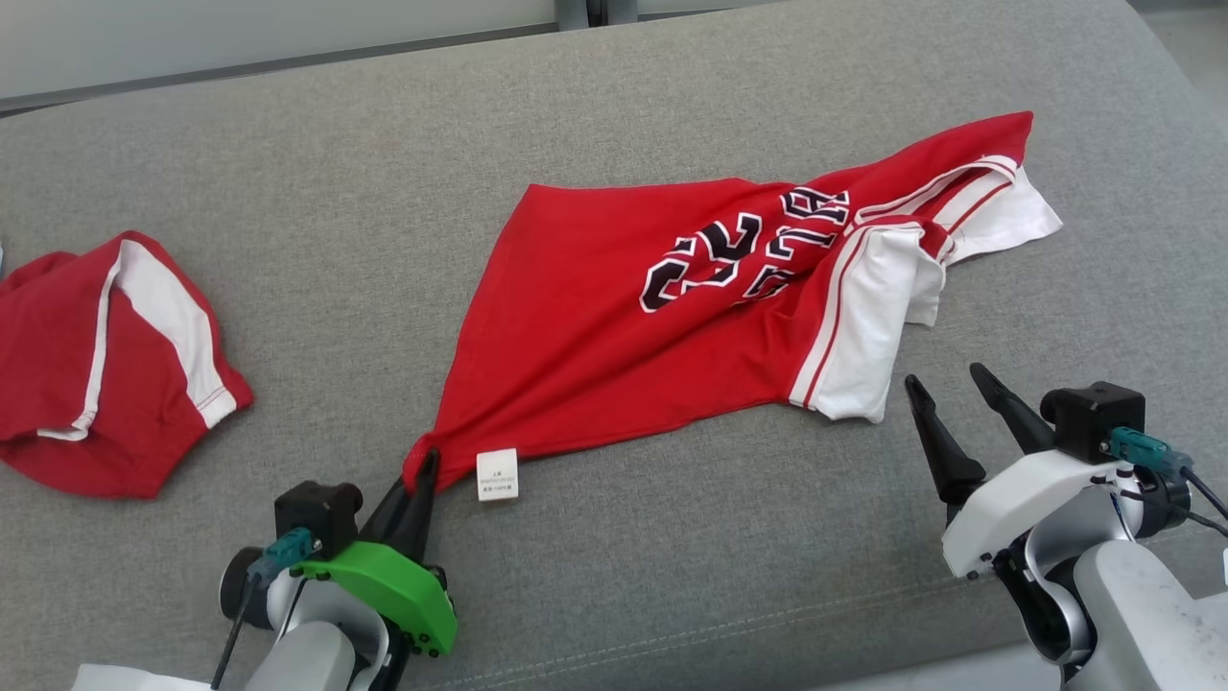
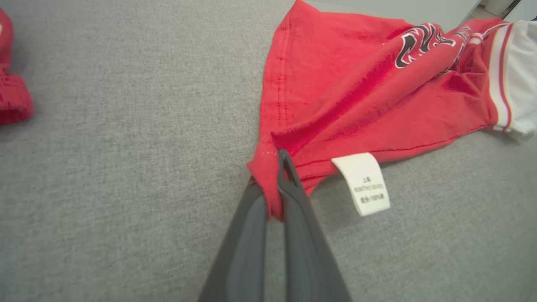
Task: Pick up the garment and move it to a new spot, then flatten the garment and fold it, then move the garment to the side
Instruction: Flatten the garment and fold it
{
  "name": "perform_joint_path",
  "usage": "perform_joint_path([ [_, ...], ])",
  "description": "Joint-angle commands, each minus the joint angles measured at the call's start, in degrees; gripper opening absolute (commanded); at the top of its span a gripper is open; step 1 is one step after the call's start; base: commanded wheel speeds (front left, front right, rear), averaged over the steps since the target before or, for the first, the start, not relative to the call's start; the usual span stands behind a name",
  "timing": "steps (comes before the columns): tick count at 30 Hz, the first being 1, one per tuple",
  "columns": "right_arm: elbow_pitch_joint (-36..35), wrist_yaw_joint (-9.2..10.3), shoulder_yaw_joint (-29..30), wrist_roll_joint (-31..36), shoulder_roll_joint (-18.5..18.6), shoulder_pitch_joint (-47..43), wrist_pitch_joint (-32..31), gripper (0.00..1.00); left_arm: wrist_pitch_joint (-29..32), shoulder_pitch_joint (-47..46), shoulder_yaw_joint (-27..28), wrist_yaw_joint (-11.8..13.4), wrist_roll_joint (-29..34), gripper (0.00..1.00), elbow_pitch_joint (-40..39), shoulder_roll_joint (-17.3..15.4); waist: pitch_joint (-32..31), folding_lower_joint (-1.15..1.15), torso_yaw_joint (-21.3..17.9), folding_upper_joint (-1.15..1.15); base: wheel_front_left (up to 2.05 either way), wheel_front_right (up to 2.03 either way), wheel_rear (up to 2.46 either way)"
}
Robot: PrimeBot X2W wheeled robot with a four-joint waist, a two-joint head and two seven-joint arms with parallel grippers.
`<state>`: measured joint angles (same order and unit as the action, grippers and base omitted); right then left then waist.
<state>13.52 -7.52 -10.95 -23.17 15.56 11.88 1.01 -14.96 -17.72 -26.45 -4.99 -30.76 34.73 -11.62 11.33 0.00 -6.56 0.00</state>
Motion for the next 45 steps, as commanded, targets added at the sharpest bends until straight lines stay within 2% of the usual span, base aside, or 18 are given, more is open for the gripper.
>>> perform_joint_path([
  [1, 0.2, 0.06, 0.1, -0.3, -0.1, -0.7, -0.1, 1.0, -0.2, 0.6, 0.0, -0.2, 0.3, 0.45, 0.9, -0.1, -0.1, 0.0, 0.0, 0.0, 0.0, 0.0, 0.0],
  [2, 0.3, 0.06, 0.3, -0.3, -0.2, -0.9, 0.0, 1.0, -0.2, 0.5, 0.0, -0.5, -0.1, 0.87, 2.3, 0.2, -0.2, 0.0, 0.1, 0.0, 0.0, 0.0, 0.0],
  [3, 0.5, 0.07, 0.6, -0.2, -0.2, -1.0, 0.2, 1.0, -0.2, 0.1, 0.2, -0.5, -0.5, 1.0, 3.3, 0.5, -0.3, 0.0, 0.2, 0.0, 0.0, 0.0, 0.0],
  [6, 1.3, 0.06, 1.4, 1.4, 0.2, -0.4, 0.9, 1.0, -0.2, -0.7, 1.4, -0.8, -1.1, 1.0, 4.7, 0.7, -0.5, 0.0, 0.8, 0.0, 0.0, 0.0, 0.0],
  [10, 3.1, 0.06, 2.7, 2.8, 0.9, 1.0, 1.3, 1.0, -0.2, 0.3, 3.8, -0.5, -0.9, 1.0, 2.3, 0.9, -0.9, 0.0, 2.4, 0.0, 0.0, 0.0, 0.0],
  [13, 5.8, 0.06, 4.4, 3.2, 1.5, 2.1, 1.5, 1.0, -0.2, 3.3, 7.3, 0.7, 0.0, 1.0, -3.7, 1.3, -1.1, 0.0, 4.5, 0.0, 0.0, 0.0, 0.0],
  [19, 11.7, 0.06, 6.0, 2.7, 2.9, 4.1, 0.6, 1.0, -0.2, 7.8, 10.1, 1.9, 1.8, 1.0, -12.9, 2.5, -1.0, 0.0, 7.6, 0.0, 0.0, 0.0, 0.0],
  [26, 19.8, 0.06, 5.3, 2.3, 4.8, 8.3, 0.4, 1.0, -0.2, 10.4, 9.6, 2.9, 3.3, 1.0, -19.5, 4.1, 0.1, 0.0, 10.6, 0.0, 0.0, 0.0, 0.0],
  [32, 26.3, 0.06, 3.4, 1.9, 6.0, 12.6, 1.4, 0.99, 0.5, 10.5, 8.3, 3.3, 3.9, 1.0, -22.4, 4.2, 1.0, 0.0, 12.4, 0.0, 0.0, 0.0, 0.0],
  [33, 27.1, 0.07, 2.9, 1.8, 6.0, 13.4, 1.7, 0.9, 0.5, 10.6, 8.3, 3.4, 4.0, 1.0, -22.7, 4.1, 1.0, 0.0, 12.6, 0.0, 0.0, 0.0, 0.0],
  [34, 28.0, 0.06, 2.4, 1.6, 6.1, 14.0, 1.9, 0.73, 0.5, 10.7, 8.2, 3.5, 4.1, 1.0, -23.0, 4.0, 1.1, 0.0, 12.7, 0.0, 0.0, 0.0, 0.0],
  [35, 28.6, 0.06, 1.8, 1.7, 6.3, 14.6, 2.1, 0.63, 0.6, 10.7, 8.1, 3.6, 4.1, 1.0, -23.2, 3.9, 1.1, 0.0, 12.7, 0.0, 0.0, 0.0, 0.0],
  [36, 28.6, 0.06, 1.8, 1.7, 6.3, 14.6, 2.1, 0.63, 0.6, 10.7, 8.1, 3.6, 4.1, 1.0, -23.2, 3.9, 1.1, 0.0, 12.7, 0.0, 0.0, 0.0, 0.0],
  [37, 29.4, 0.06, 1.1, 1.6, 6.5, 15.2, 2.3, 0.46, 0.7, 10.9, 8.1, 3.7, 4.1, 1.0, -23.4, 3.9, 1.2, 0.0, 12.8, 0.0, 0.0, 0.0, 0.0],
  [38, 30.0, 0.07, 0.4, 1.4, 6.6, 15.7, 2.5, 0.39, 0.6, 11.0, 8.0, 3.9, 4.2, 1.0, -23.6, 3.8, 1.2, 0.0, 12.8, 0.0, 0.0, 0.0, 0.0],
  [39, 30.6, 0.06, -0.5, 1.4, 6.8, 16.1, 2.6, 0.25, 0.7, 11.0, 8.0, 3.9, 4.2, 1.0, -23.8, 3.8, 1.1, 0.0, 12.7, 0.0, 0.0, 0.0, 0.0],
  [40, 31.1, 0.07, -1.3, 1.0, 6.9, 16.6, 2.7, 0.0, 0.8, 11.2, 7.9, 4.0, 4.3, 1.0, -23.9, 3.7, 1.1, 0.0, 12.7, 0.0, 0.0, 0.0, 0.0],
  [45, 30.4, 0.06, -4.6, -3.7, 7.3, 17.0, 3.2, 0.0, 0.9, 11.9, 8.0, 4.5, 4.3, 1.0, -24.6, 3.2, 0.1, 0.0, 10.7, 0.0, 0.0, 0.0, 0.0],
])
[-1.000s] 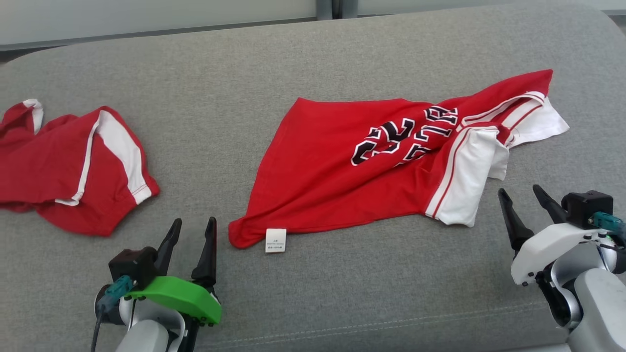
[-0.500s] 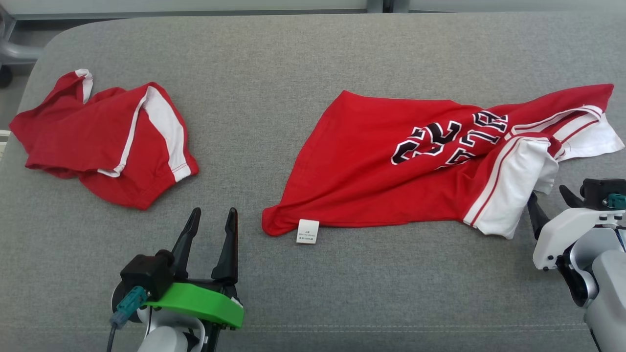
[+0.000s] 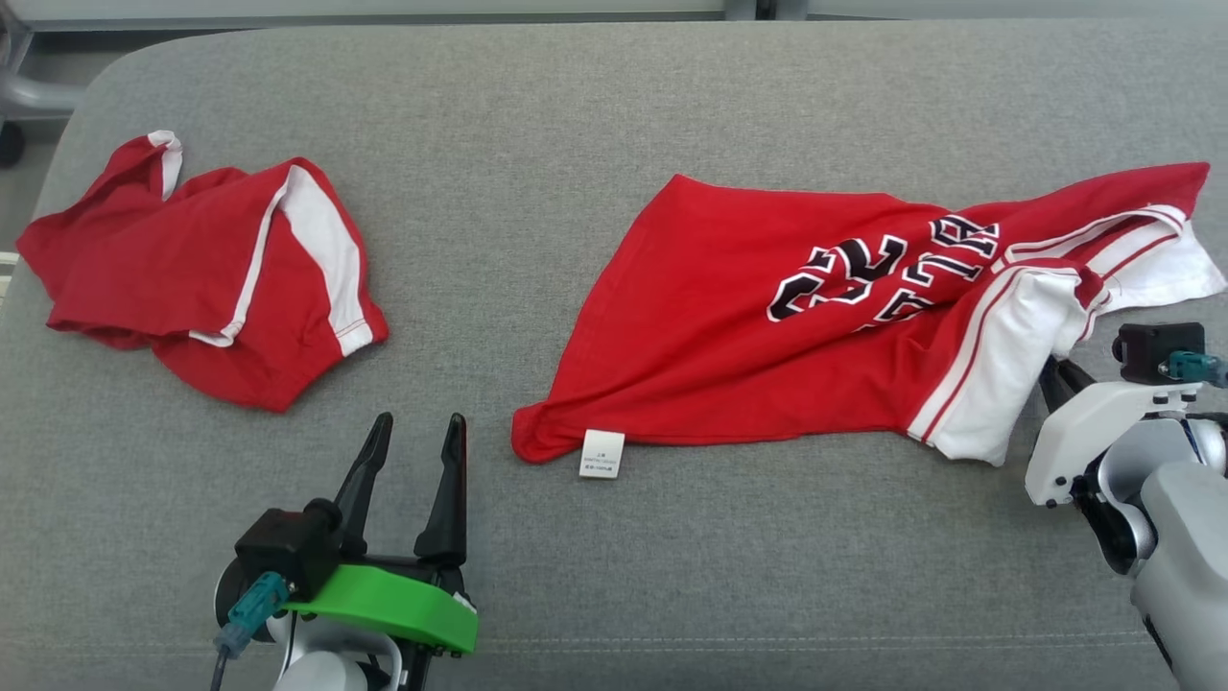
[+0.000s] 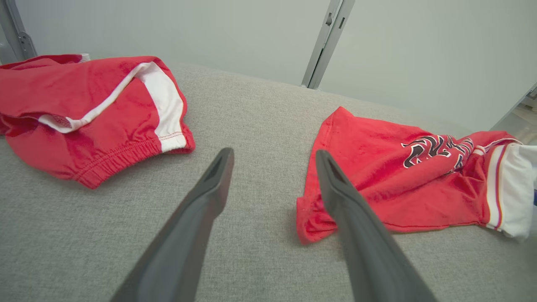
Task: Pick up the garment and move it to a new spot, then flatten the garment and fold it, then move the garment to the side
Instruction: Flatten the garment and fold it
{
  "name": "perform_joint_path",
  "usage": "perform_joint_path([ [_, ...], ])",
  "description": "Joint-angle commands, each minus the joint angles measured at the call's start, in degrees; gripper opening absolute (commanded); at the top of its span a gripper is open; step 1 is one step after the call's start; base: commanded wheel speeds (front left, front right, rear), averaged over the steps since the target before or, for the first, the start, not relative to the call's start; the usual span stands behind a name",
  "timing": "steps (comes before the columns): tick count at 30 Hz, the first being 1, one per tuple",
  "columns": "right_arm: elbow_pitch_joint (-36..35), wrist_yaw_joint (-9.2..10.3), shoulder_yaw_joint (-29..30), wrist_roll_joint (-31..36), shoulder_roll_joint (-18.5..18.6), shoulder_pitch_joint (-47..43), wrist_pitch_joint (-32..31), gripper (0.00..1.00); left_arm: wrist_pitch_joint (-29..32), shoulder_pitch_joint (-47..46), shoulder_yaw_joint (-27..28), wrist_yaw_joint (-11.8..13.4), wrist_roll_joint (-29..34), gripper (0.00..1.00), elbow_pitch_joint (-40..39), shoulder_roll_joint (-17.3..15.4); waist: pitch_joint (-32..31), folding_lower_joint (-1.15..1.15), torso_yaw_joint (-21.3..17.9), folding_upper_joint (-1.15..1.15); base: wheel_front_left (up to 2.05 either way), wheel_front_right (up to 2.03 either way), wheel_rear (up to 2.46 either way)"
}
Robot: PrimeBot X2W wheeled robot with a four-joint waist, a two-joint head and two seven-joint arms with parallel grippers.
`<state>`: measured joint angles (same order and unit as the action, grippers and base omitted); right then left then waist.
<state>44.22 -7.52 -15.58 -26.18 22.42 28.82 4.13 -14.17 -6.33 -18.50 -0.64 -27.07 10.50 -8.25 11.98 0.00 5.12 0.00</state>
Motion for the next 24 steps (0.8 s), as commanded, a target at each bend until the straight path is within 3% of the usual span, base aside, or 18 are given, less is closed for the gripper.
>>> perform_joint_path([
  [1, -1.1, 0.07, -0.6, -2.0, 0.7, -0.4, -0.2, 0.0, 0.1, 0.8, 0.0, 0.2, 0.6, 1.0, -0.4, -0.3, -0.8, 0.0, -1.6, 0.0, 0.0, 0.0, 0.0],
  [5, -6.4, 0.06, -2.2, -11.2, 2.1, -3.9, -5.2, 0.0, 0.2, 1.5, -0.2, 0.4, 0.3, 1.0, -0.7, -0.3, -1.9, 0.0, -4.9, 0.0, 0.0, 0.0, 0.0],
  [10, -16.3, 0.06, -2.3, -21.8, 8.0, -9.1, -15.7, 0.0, 0.2, 1.5, -0.8, 0.4, 0.3, 1.0, -1.0, 0.0, -2.8, 0.0, -8.6, 0.0, 0.0, 0.0, 0.0],
  [15, -23.2, 0.06, 0.4, -27.6, 13.1, -13.6, -25.0, 0.0, 0.0, 1.3, -1.2, 0.5, 0.3, 1.0, -0.9, 0.3, -2.8, 0.0, -10.5, 0.0, 0.0, 0.0, 0.0],
  [19, -22.7, 0.06, 3.5, -28.9, 14.1, -13.6, -29.3, 0.0, 0.1, 0.5, -1.4, 0.3, 0.2, 1.0, -0.8, 0.1, -2.1, 0.0, -10.4, 0.0, 0.0, 0.0, 0.0],
  [24, -17.2, 0.04, 5.6, -26.3, 12.1, -10.6, -32.0, 0.0, 0.3, -0.4, -1.5, 0.3, 0.5, 1.0, -0.9, -0.4, -0.9, 0.0, -9.0, 0.0, 0.0, 0.0, 0.0],
])
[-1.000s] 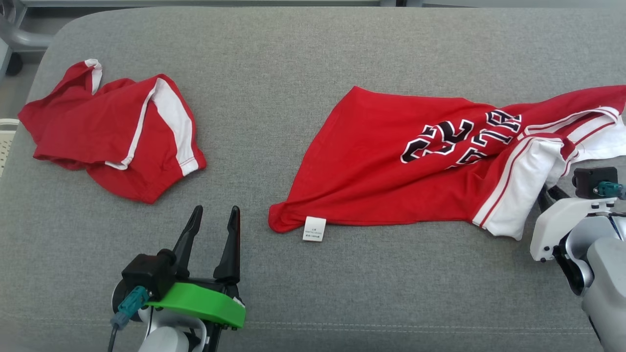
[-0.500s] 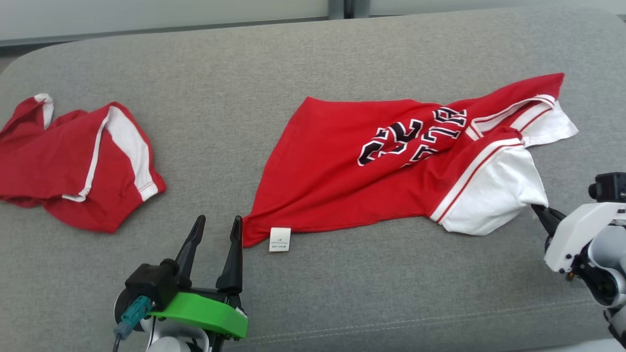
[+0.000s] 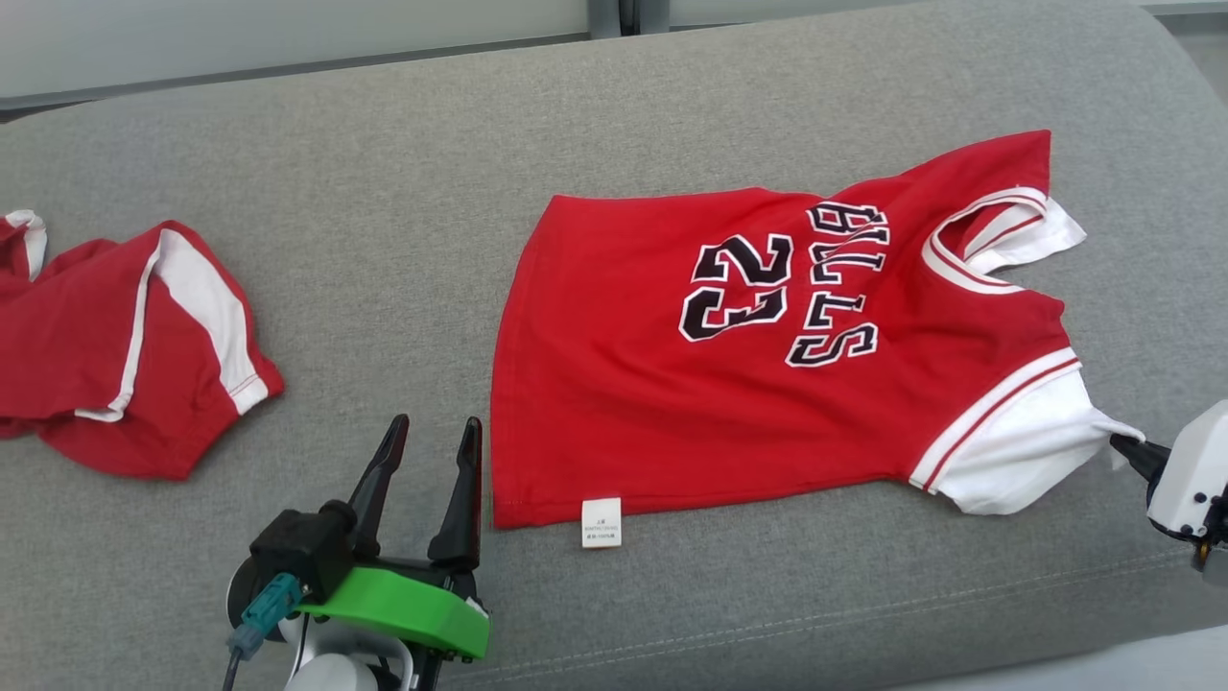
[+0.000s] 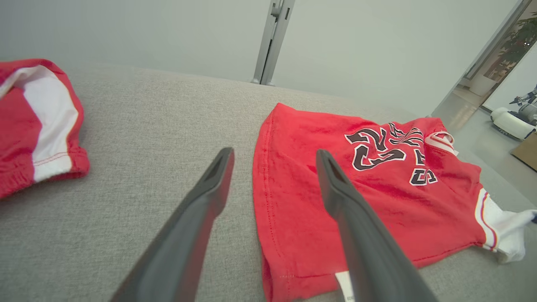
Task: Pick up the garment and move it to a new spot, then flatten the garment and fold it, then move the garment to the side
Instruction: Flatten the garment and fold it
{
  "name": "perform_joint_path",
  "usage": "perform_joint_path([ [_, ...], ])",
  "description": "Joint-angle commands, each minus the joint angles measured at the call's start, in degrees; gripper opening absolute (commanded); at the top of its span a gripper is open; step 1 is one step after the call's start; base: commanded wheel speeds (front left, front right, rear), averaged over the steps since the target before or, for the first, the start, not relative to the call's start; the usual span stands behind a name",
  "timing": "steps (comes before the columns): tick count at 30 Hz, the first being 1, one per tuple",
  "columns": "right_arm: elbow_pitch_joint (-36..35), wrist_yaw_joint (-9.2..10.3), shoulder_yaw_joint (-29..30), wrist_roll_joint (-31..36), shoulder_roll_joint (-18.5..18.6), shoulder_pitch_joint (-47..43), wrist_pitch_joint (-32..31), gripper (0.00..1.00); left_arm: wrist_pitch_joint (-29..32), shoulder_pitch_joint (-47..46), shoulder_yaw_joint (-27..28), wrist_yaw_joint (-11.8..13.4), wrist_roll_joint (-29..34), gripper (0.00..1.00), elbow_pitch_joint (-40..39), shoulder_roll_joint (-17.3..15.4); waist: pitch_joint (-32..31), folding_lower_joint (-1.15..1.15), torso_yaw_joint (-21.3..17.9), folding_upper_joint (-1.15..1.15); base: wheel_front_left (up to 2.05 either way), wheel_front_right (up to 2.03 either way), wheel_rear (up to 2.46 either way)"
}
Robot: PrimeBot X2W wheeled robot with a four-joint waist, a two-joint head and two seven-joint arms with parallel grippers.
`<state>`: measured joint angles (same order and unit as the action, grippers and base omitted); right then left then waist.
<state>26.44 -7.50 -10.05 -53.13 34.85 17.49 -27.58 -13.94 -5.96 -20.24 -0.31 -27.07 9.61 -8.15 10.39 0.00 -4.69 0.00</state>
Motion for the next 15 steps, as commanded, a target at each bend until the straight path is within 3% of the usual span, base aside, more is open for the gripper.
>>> perform_joint_path([
  [1, 1.5, 0.02, 0.1, 1.5, -0.6, 1.4, -0.4, 0.0, 0.1, -0.8, 0.3, 0.1, 0.5, 1.0, -0.1, -0.5, 0.9, 0.0, 1.1, 0.0, 0.0, 0.0, 0.0],
  [4, 4.6, 0.02, 0.0, 3.8, -2.0, 3.0, -0.5, 0.0, 0.1, -0.9, 0.3, 0.2, 0.4, 1.0, -0.3, -0.8, 1.2, 0.0, 1.6, 0.0, 0.0, 0.0, 0.0],
  [5, 5.5, 0.02, 0.1, 4.2, -2.4, 3.4, -0.5, 0.09, 0.1, -0.9, 0.3, 0.2, 0.4, 1.0, -0.3, -0.8, 1.2, 0.0, 1.7, 0.0, 0.0, 0.0, 0.0],
  [7, 6.9, 0.02, 0.1, 5.3, -2.6, 3.8, -0.3, 0.75, 0.1, -0.9, 0.3, 0.4, 0.3, 1.0, -0.4, -0.9, 1.3, 0.0, 1.7, 0.0, 0.0, 0.0, 0.0],
  [9, 7.6, 0.02, -0.1, 5.7, -2.9, 3.9, -0.7, 1.0, 0.0, -0.6, 0.4, 0.7, 0.3, 1.0, -0.5, -0.9, 1.3, 0.0, 1.3, 0.0, 0.0, 0.0, 0.0],
  [15, 7.9, 0.02, 1.0, 6.1, -1.7, 2.4, 0.3, 1.0, 0.5, -0.6, -0.2, 1.0, 0.7, 1.0, -1.1, -1.2, 0.9, 0.0, -0.9, 0.0, 0.0, 0.0, 0.0],
])
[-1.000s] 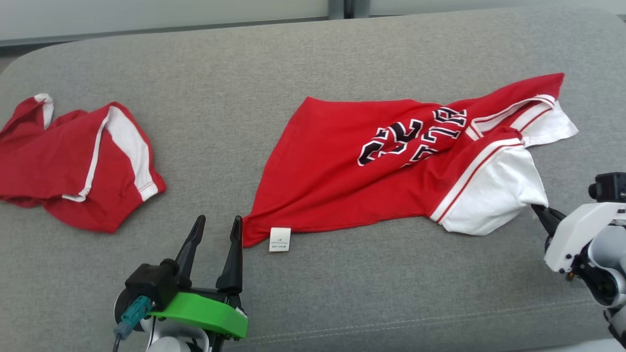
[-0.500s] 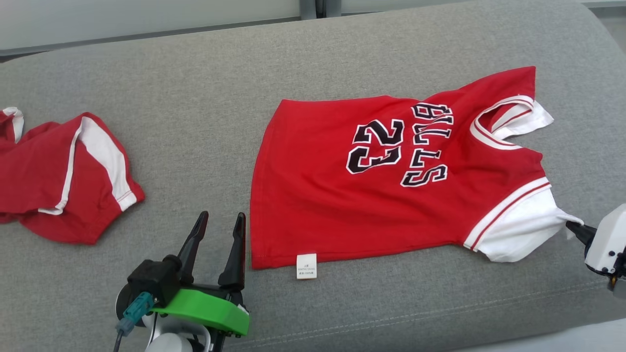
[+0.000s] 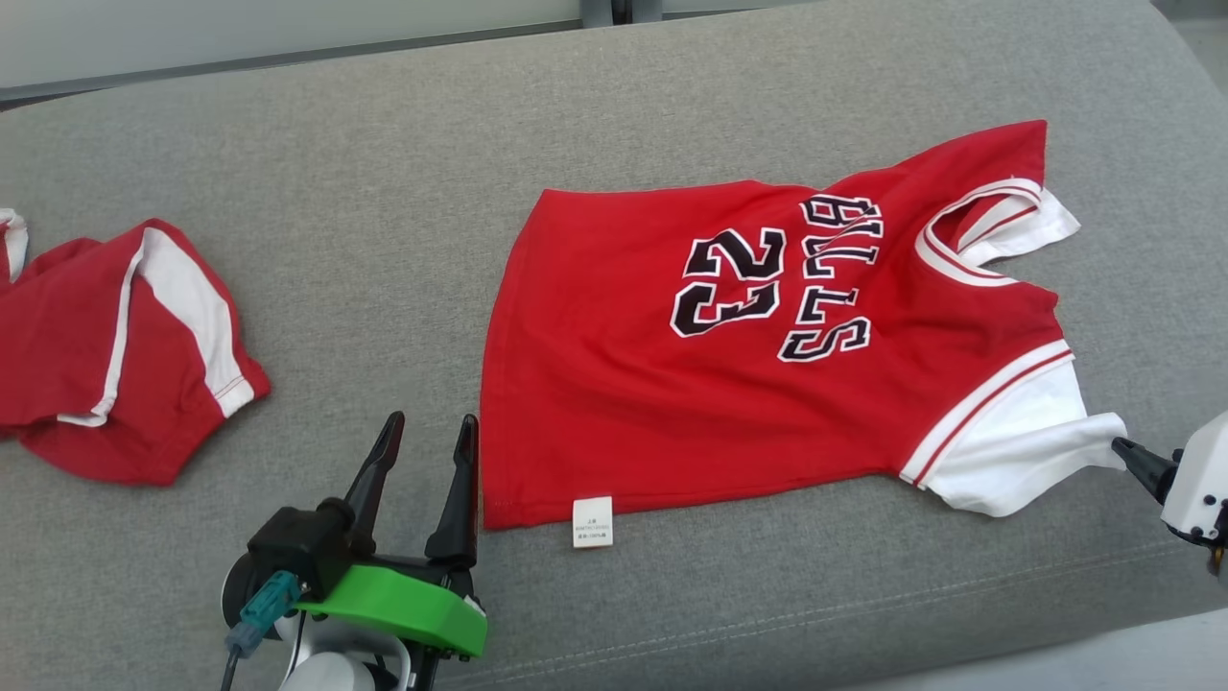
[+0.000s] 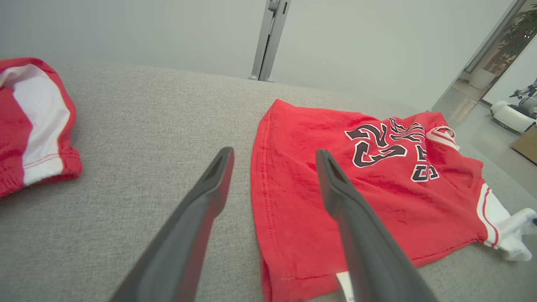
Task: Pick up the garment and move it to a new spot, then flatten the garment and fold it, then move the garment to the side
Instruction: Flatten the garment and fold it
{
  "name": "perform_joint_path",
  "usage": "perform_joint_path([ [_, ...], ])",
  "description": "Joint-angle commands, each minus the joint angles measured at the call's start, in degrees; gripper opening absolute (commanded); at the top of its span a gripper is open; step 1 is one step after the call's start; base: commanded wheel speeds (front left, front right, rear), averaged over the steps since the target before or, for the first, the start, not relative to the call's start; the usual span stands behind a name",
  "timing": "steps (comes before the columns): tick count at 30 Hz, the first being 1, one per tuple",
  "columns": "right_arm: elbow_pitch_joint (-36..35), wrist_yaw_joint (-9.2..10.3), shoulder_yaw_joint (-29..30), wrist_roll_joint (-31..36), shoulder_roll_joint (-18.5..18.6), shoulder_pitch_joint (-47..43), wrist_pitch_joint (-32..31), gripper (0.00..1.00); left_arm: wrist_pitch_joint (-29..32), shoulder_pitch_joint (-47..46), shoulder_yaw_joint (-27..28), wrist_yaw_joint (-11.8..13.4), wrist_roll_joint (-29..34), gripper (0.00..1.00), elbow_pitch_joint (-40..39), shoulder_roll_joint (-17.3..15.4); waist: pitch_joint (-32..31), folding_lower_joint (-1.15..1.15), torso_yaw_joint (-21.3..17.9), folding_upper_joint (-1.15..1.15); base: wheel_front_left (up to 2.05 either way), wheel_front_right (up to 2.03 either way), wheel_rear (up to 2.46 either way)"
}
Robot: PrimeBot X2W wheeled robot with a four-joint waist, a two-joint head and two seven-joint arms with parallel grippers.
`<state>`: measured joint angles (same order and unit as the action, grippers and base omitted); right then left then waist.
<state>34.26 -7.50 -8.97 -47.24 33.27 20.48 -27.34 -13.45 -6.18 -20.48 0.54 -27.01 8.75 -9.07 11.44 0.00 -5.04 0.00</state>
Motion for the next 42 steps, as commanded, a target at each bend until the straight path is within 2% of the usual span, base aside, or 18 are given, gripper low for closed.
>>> perform_joint_path([
  [1, -0.4, 0.02, 0.1, 0.3, 0.0, -0.9, 0.6, 1.0, 0.1, -0.4, 0.0, 0.3, 0.8, 1.0, -0.3, -0.4, -0.3, 0.0, -0.9, 0.0, 0.0, 0.0, 0.0],
  [5, -3.5, 0.02, 2.4, 0.6, 0.2, -2.0, 5.8, 1.0, 0.4, -1.0, -0.4, 0.5, 0.9, 1.0, -1.0, -0.6, -0.6, 0.0, -1.9, 0.0, 0.0, 0.0, 0.0],
  [11, -12.1, 0.01, 4.4, 4.6, -2.3, -3.2, 17.2, 1.0, 1.5, -1.8, 0.1, 1.6, 0.6, 1.0, -3.2, -0.9, -2.0, 0.0, -2.3, 0.0, 0.0, 0.0, 0.0],
  [18, -20.0, 0.01, 4.3, 15.5, -7.6, -2.6, 27.0, 1.0, 2.7, -2.0, 2.2, 4.1, 0.2, 1.0, -4.5, -2.1, -4.5, 0.0, -0.9, 0.0, 0.0, 0.0, 0.0],
  [21, -21.9, 0.01, 4.6, 20.2, -11.1, -2.8, 30.0, 1.0, 3.0, -1.1, 3.2, 5.0, 0.1, 1.0, -4.1, -2.7, -5.8, 0.0, -0.1, 0.0, 0.0, 0.0, 0.0],
  [25, -23.7, 0.02, 4.8, 26.0, -15.2, -4.6, 32.3, 1.0, 3.5, 0.7, 3.8, 5.9, 0.0, 1.0, -3.8, -3.7, -7.4, 0.0, 1.1, 0.0, 0.0, 0.0, 0.0],
  [32, -26.2, 0.02, 5.6, 31.5, -20.4, -8.4, 34.2, 1.0, 3.0, 4.9, 5.8, 8.2, -0.2, 1.0, -4.1, -5.4, -9.5, 0.0, 2.6, 0.0, 0.0, 0.0, 0.0],
  [36, -27.6, 0.02, 6.0, 34.3, -22.9, -11.4, 34.6, 1.0, 1.8, 8.2, 8.4, 9.0, -2.2, 1.0, -5.2, -5.8, -10.5, 0.0, 3.1, 0.0, 0.0, 0.0, 0.0],
  [42, -28.0, 0.02, 6.0, 36.3, -24.7, -13.5, 33.7, 1.0, 1.4, 11.0, 9.5, 9.5, -3.0, 1.0, -6.1, -6.5, -10.9, 0.0, 3.4, 0.0, 0.0, 0.0, 0.0],
])
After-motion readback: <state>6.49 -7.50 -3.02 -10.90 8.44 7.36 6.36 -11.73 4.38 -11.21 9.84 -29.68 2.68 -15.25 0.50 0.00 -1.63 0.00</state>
